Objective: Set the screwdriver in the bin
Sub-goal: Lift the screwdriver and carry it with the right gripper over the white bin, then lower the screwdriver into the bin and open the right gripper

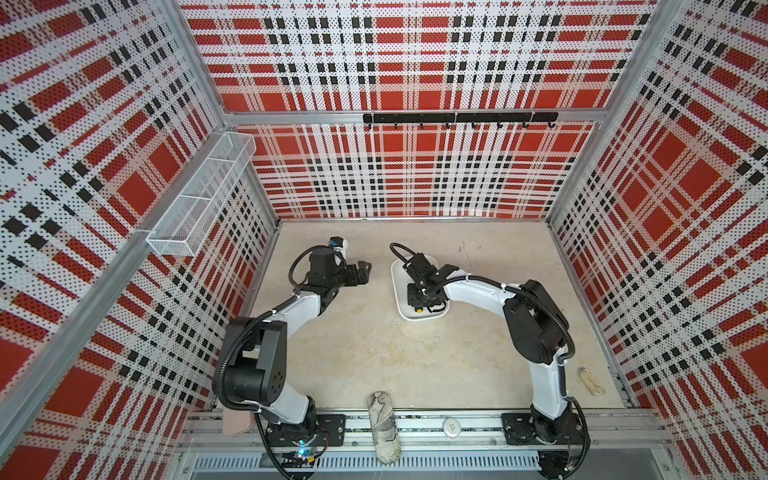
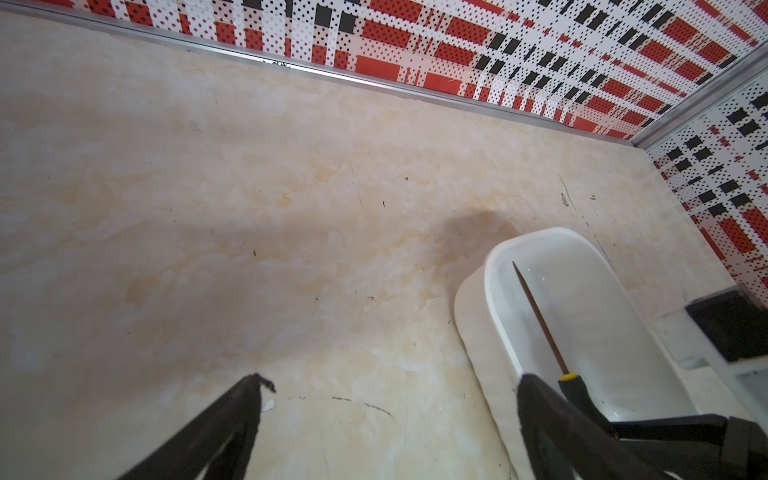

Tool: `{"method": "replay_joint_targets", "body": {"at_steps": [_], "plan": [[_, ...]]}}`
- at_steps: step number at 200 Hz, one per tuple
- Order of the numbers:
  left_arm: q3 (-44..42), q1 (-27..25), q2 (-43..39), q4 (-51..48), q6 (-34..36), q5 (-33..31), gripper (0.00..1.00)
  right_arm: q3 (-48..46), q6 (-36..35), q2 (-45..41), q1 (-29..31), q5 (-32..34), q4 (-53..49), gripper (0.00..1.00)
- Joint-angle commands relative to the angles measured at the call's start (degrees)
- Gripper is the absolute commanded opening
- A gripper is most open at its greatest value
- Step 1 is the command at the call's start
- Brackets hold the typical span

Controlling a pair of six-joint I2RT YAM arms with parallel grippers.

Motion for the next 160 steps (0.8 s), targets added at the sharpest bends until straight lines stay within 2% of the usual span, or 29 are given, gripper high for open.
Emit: {"method": "replay_joint_targets", "body": {"at_steps": [1, 29, 64, 92, 120, 150, 160], "plan": [[0.3, 0.3, -0.5, -0.6, 0.8, -0.7, 0.98, 0.9, 0.9, 1.5, 0.4, 1.4, -0.2, 0.01], [0.2, 0.3, -0.6, -0.6, 0.9, -0.5, 0.98, 0.9, 0.7, 2.4, 0.4, 1.5, 0.0, 0.11], [0.3, 0.3, -0.5, -0.6, 1.0, -0.9, 0.98, 1.4, 0.6, 3.3, 0.4, 1.2, -0.1, 0.33], [-0.1, 0.3, -1.1, -0.9, 1.3, -2.1, 0.98, 2.8, 0.1, 2.7, 0.4, 2.1, -2.4, 0.44], [-0.4, 0.5, -2.6, -1.2, 1.4, -5.2, 0.98, 3.4, -1.3, -1.2, 0.5, 5.4, -4.8, 0.51], [-1.8, 1.4, -7.0, -0.3, 1.4, -10.3, 0.98, 2.5, -7.4, -8.1, 0.4, 6.3, -5.4, 0.56], [-2.3, 2.2, -9.0, 0.6, 1.2, -10.2, 0.98, 1.7, -9.5, -11.3, 0.1, 7.2, -5.8, 0.56]]}}
